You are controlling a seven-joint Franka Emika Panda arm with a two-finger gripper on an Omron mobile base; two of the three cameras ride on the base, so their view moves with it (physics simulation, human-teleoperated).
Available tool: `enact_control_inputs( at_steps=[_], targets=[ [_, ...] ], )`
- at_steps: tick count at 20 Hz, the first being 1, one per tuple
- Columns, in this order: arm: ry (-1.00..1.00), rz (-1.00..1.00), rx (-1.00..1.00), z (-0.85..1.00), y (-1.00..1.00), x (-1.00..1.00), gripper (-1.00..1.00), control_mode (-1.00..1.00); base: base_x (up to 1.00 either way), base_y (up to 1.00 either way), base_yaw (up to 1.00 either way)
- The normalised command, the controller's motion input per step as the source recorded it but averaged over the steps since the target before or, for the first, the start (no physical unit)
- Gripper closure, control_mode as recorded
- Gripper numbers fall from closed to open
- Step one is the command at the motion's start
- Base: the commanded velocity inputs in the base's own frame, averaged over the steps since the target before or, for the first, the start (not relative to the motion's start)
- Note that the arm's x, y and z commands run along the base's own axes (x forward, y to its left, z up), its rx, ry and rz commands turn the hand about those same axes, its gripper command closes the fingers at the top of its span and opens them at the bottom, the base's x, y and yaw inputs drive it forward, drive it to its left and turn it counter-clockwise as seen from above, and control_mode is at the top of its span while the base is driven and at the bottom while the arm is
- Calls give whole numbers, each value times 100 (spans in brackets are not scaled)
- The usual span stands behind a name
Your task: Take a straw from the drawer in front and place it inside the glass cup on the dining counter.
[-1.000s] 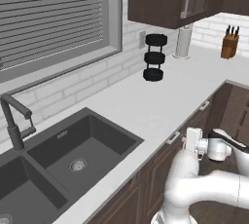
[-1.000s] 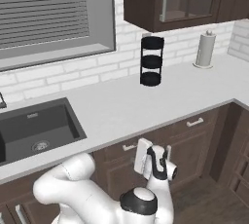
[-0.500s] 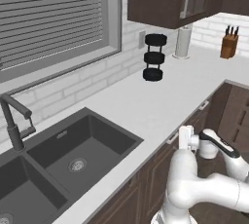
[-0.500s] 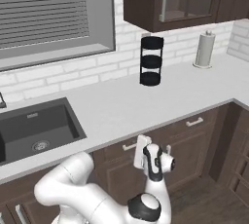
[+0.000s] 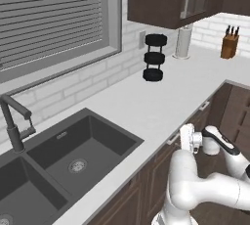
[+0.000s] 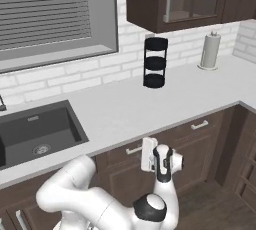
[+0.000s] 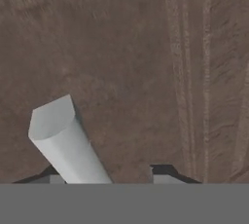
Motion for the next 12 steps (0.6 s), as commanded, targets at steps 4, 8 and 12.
enact_control_inputs(
  at_steps=[4, 8, 12],
  targets=[
    [4, 0, 0, -46, 0, 8, 100, -100, 0, 0, 0],
    [8, 0, -2, -46, 2, 0, 100, -100, 0, 0, 0],
    [2, 0, 0, -56, -5, -14, 100, -100, 0, 0, 0]
  ],
)
